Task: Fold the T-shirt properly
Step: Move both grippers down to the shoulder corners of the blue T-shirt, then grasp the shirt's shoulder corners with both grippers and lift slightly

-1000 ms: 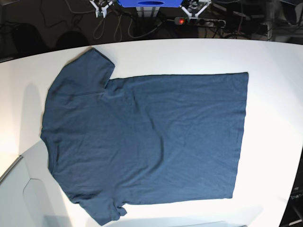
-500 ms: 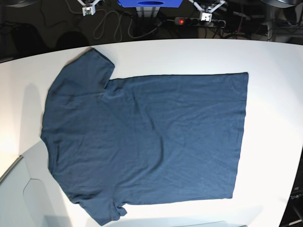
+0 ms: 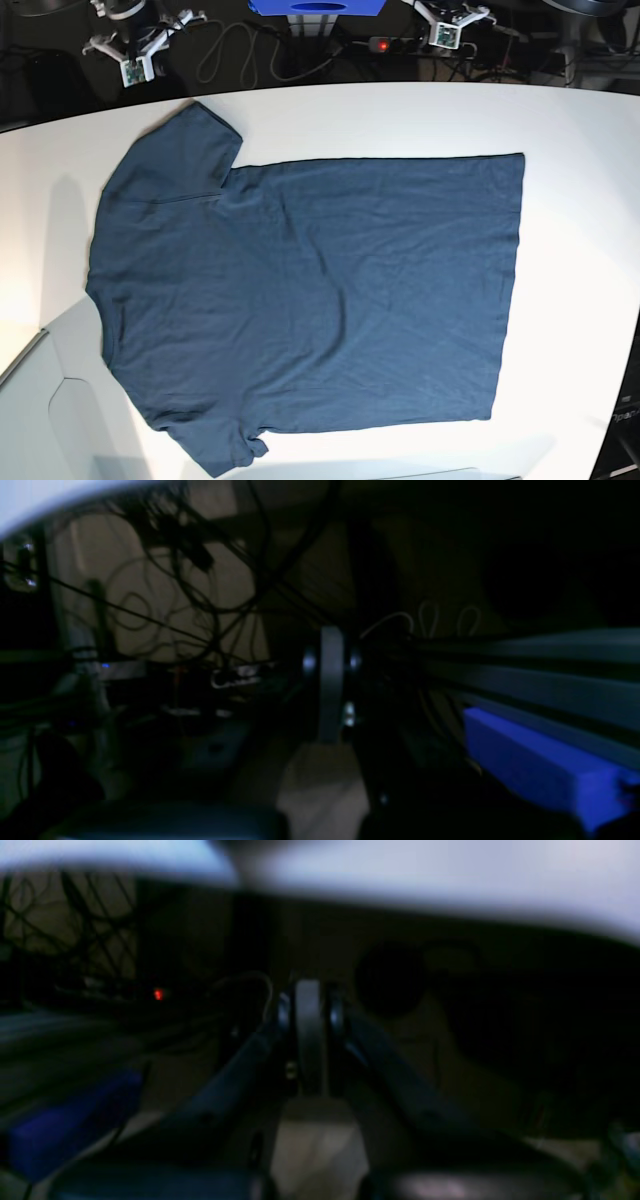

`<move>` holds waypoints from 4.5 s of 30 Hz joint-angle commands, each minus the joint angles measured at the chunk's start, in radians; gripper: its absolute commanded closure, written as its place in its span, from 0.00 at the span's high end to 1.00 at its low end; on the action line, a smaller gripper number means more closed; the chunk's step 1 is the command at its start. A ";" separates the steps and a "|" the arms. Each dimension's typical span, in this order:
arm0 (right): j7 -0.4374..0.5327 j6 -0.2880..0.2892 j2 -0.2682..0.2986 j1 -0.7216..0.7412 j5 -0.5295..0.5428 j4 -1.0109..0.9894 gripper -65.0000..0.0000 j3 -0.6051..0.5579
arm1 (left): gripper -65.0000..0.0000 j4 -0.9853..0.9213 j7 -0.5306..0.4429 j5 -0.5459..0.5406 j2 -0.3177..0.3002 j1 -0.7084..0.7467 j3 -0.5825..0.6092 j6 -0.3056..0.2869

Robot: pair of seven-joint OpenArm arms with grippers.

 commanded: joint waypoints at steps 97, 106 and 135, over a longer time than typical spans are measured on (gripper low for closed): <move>-0.259 0.200 -0.055 0.301 -0.054 0.001 0.63 -0.018 | 0.00 -0.160 0.218 -0.371 -0.027 -0.511 -0.408 -0.007; -0.258 0.200 -0.056 0.297 -0.054 -0.035 0.63 -0.022 | 0.00 -0.160 0.218 -0.371 -0.026 -0.511 -0.408 -0.007; -0.189 0.204 0.019 0.252 -0.054 0.041 0.00 -0.015 | 0.00 -0.017 0.218 -0.363 -0.026 -0.422 -0.416 -0.006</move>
